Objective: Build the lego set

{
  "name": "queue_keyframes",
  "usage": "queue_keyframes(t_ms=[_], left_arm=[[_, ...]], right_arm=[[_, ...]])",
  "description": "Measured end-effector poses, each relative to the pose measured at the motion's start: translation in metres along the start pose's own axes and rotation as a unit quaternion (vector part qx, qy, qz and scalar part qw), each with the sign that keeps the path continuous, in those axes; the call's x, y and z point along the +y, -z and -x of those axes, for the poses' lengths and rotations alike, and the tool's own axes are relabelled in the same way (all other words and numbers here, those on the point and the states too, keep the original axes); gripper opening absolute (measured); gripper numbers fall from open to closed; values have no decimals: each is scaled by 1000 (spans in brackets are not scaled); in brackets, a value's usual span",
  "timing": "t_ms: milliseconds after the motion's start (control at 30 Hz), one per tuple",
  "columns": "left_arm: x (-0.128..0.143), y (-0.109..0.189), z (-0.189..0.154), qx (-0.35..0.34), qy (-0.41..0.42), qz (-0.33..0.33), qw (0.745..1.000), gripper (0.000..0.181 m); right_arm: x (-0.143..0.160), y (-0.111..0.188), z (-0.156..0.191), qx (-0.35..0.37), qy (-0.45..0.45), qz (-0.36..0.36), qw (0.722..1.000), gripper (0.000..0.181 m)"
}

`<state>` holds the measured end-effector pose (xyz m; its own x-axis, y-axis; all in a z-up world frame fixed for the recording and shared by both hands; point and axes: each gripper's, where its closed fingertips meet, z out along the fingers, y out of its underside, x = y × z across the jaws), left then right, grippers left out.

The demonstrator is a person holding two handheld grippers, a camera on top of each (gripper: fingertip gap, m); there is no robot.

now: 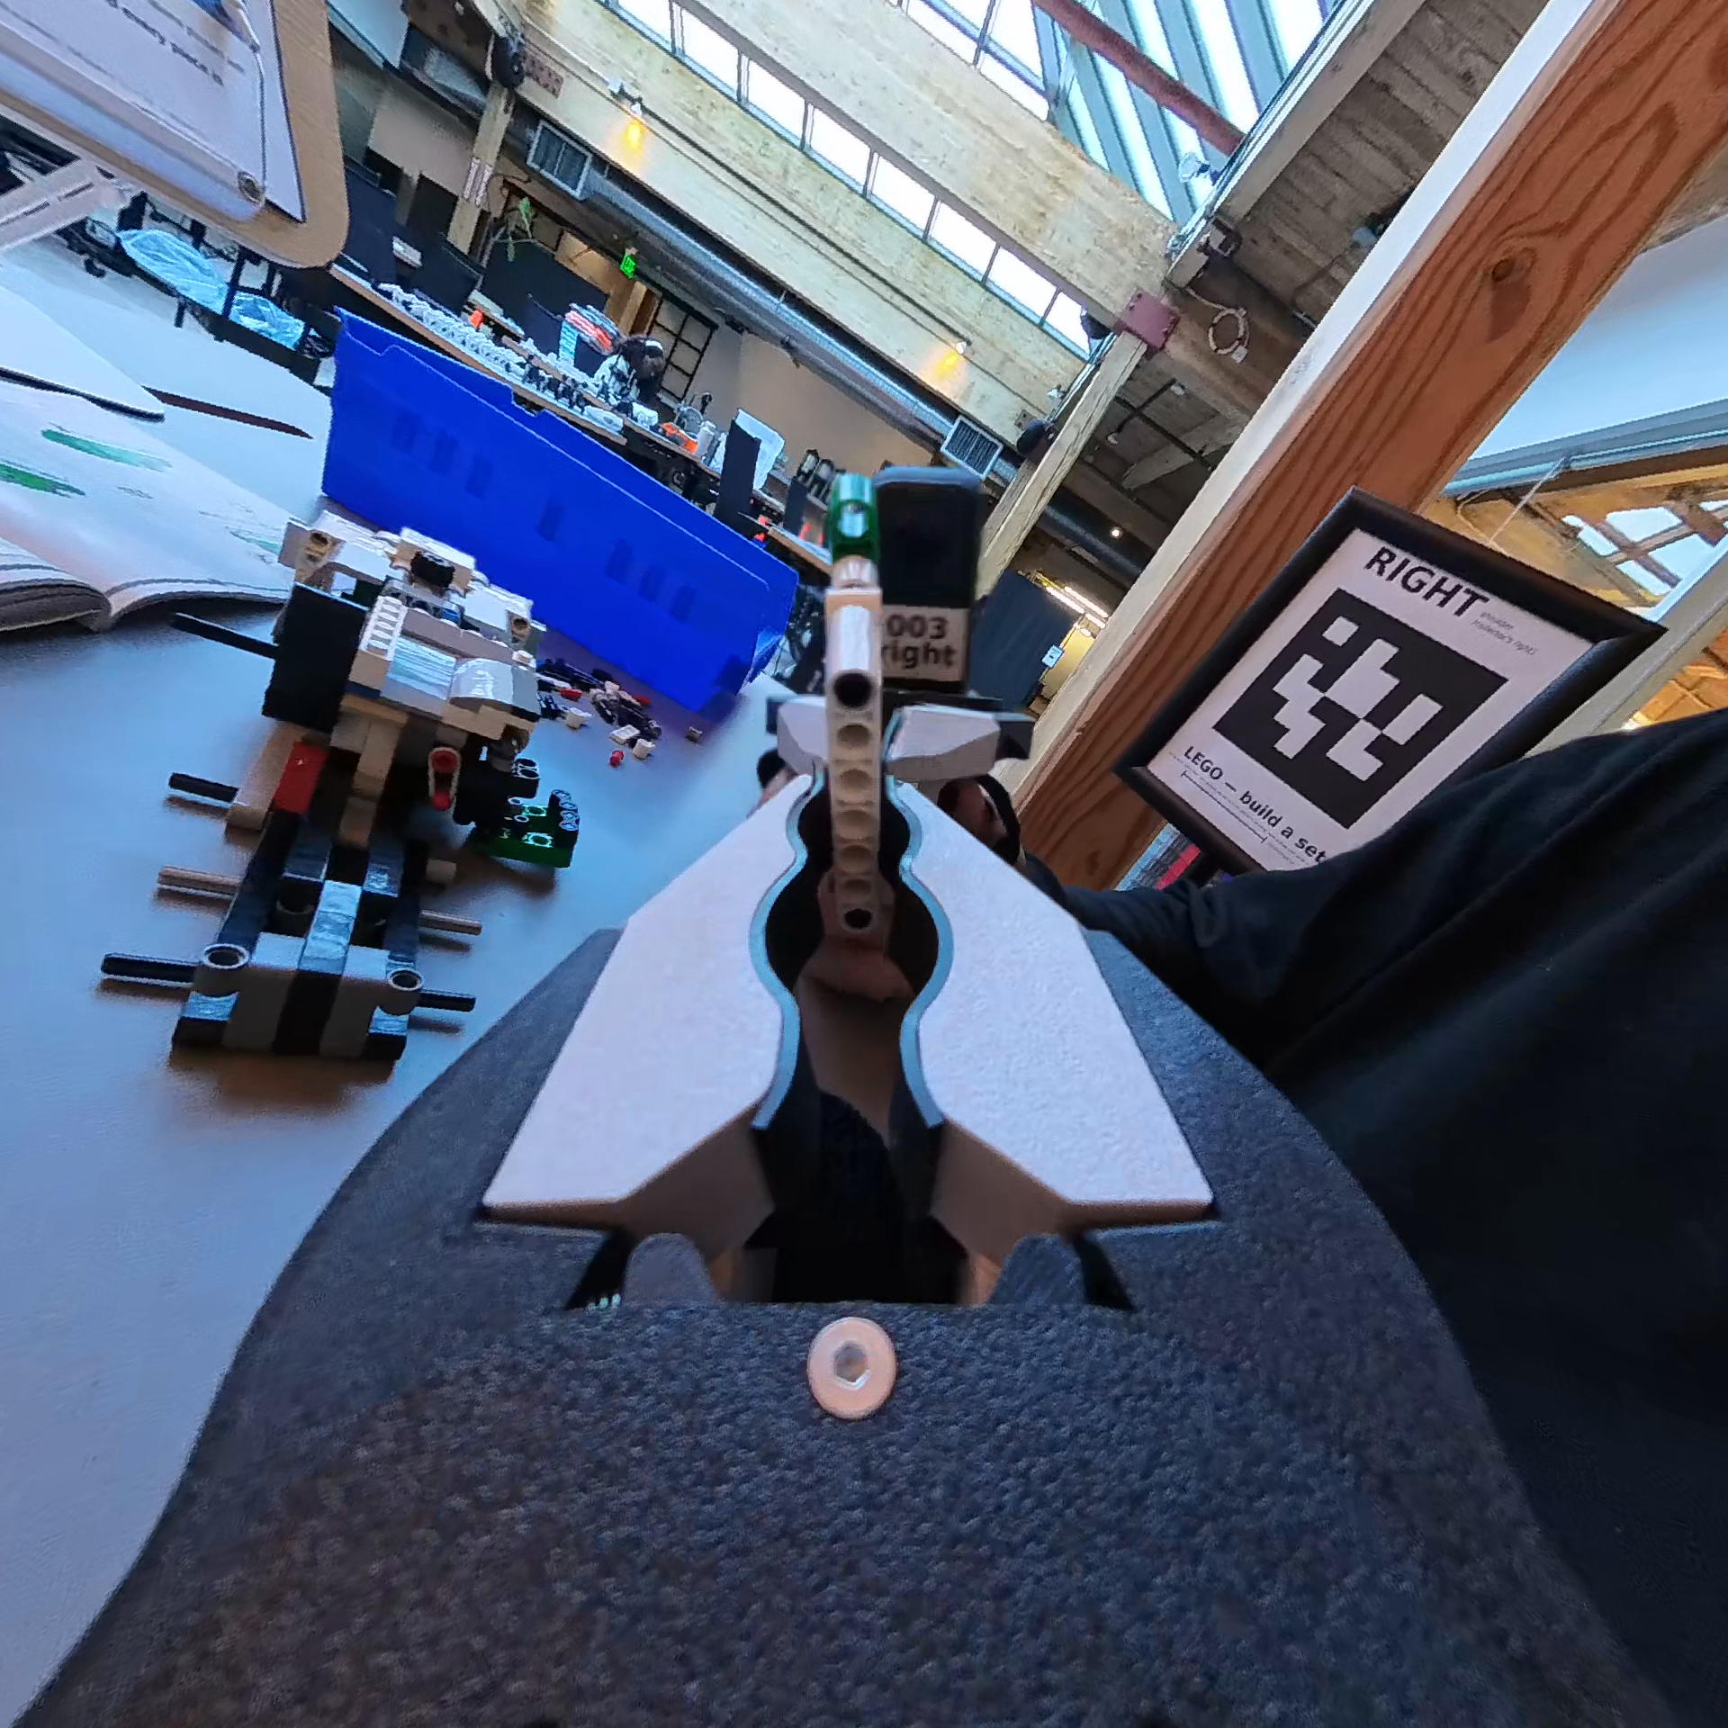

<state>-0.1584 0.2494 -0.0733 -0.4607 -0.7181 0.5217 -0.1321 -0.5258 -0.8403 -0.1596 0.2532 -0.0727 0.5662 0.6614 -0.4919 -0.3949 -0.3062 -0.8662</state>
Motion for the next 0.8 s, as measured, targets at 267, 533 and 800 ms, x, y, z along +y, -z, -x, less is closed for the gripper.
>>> queue_keyframes(t_ms=[267,533,800], left_arm=[[-10,6,7,-11,23,-39,999,6],[-11,-2,-5,-4,42,-83,996,6],[-9,-1,-11,-23,2,-83,996,6]], right_arm=[[3,5,-20,315,402,176,842,56],[2,-17,-19,398,435,178,788,50],[-8,-5,-18,404,475,192,757,6]])
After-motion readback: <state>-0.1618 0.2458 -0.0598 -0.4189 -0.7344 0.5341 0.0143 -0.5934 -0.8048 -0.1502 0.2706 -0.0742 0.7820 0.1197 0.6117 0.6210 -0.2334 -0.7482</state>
